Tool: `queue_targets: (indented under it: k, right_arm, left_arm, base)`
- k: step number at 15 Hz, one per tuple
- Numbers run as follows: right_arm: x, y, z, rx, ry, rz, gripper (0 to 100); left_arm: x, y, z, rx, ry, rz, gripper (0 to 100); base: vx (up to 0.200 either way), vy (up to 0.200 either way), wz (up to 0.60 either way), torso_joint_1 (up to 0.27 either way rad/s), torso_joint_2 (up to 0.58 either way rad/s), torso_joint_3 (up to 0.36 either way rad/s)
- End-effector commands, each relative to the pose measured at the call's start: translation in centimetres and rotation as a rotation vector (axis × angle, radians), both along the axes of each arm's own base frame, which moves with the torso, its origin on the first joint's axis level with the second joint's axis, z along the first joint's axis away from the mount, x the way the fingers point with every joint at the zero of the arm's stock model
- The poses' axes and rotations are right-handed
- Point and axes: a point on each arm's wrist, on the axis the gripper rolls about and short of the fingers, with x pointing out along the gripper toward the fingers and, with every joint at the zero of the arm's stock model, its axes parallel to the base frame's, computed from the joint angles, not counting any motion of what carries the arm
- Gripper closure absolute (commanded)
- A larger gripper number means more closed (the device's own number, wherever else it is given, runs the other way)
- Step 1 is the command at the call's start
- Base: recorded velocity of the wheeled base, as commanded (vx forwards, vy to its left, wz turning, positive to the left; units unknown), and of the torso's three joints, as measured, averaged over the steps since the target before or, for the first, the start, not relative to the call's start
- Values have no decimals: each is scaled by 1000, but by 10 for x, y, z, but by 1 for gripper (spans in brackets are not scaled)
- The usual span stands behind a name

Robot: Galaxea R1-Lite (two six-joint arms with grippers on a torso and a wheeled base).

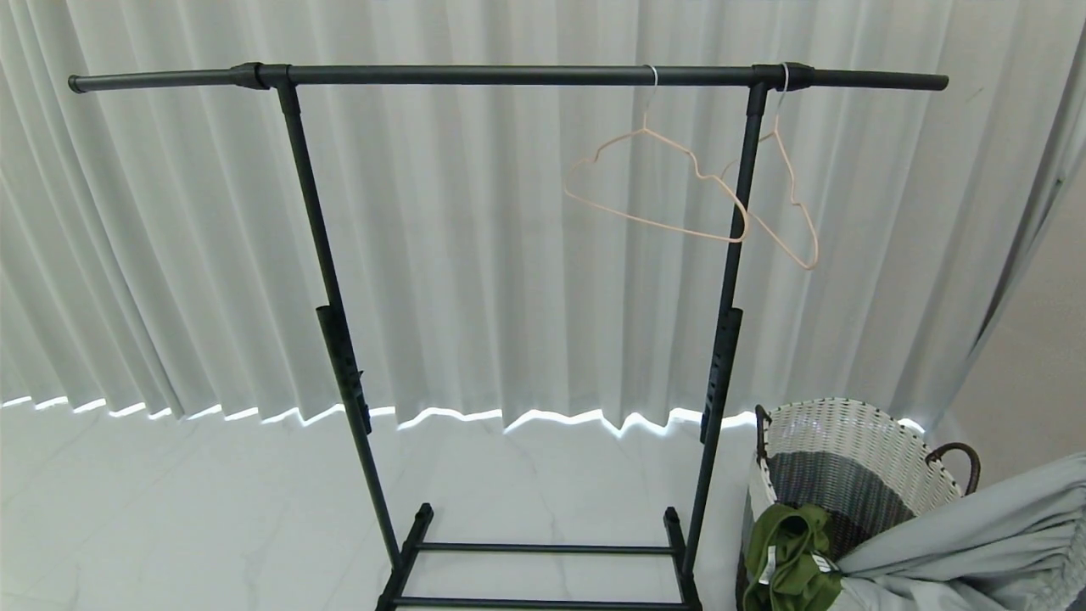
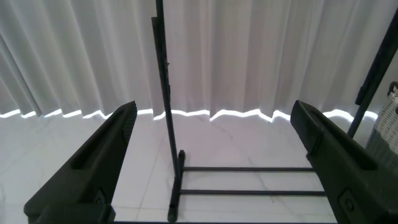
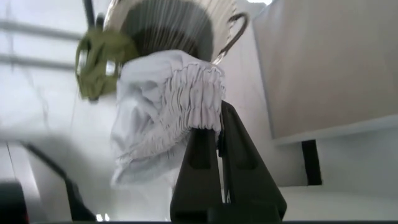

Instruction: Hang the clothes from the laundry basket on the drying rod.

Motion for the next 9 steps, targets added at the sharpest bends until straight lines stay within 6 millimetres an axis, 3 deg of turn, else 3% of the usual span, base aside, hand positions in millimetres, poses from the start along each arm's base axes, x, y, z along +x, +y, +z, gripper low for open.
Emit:
queue_targets:
  k: [1,5,9]
  right_arm:
    - [-4,0,18,7,-69,-17,100]
    - [-13,1,64,11,-180,-27,100]
    - [-29,4,84,11,-192,-21,100]
  left_arm:
    - [0,0,0,0,0,1,0]
    - [0,0,0,1,0,1,0]
    - [0,0,0,57,-1,2,0]
  base:
    - [0,0,0,0,0,0]
    - [0,0,0,0,0,0]
    - [0,0,0,0,0,0]
